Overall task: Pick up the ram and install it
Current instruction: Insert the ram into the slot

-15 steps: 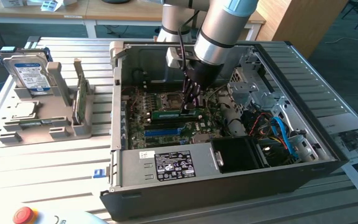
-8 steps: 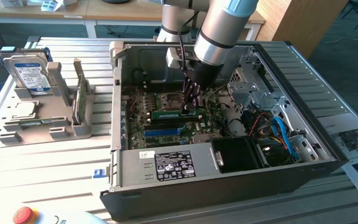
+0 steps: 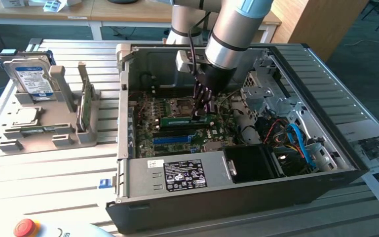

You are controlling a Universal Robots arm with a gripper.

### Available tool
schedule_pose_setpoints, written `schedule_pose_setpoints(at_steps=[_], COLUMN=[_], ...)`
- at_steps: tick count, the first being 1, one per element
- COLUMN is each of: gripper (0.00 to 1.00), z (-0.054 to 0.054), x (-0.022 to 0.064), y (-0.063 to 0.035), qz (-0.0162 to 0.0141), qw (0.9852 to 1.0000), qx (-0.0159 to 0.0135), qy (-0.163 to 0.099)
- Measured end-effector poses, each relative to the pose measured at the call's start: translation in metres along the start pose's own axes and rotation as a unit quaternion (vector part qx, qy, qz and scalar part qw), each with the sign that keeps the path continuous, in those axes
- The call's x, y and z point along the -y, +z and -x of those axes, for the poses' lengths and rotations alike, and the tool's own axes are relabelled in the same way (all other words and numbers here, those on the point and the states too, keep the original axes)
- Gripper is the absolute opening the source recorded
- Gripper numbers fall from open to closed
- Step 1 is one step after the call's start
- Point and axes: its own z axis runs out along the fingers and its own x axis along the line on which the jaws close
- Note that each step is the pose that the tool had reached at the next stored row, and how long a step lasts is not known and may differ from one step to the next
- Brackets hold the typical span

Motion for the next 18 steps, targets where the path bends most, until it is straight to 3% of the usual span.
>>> schedule_pose_setpoints(at_steps=[18], gripper=[0.12], z=[-0.0004], x=[0.0005], y=[0.0025], qz=[-0.0008], qw=[1.0], qx=[-0.0001], qy=[0.0])
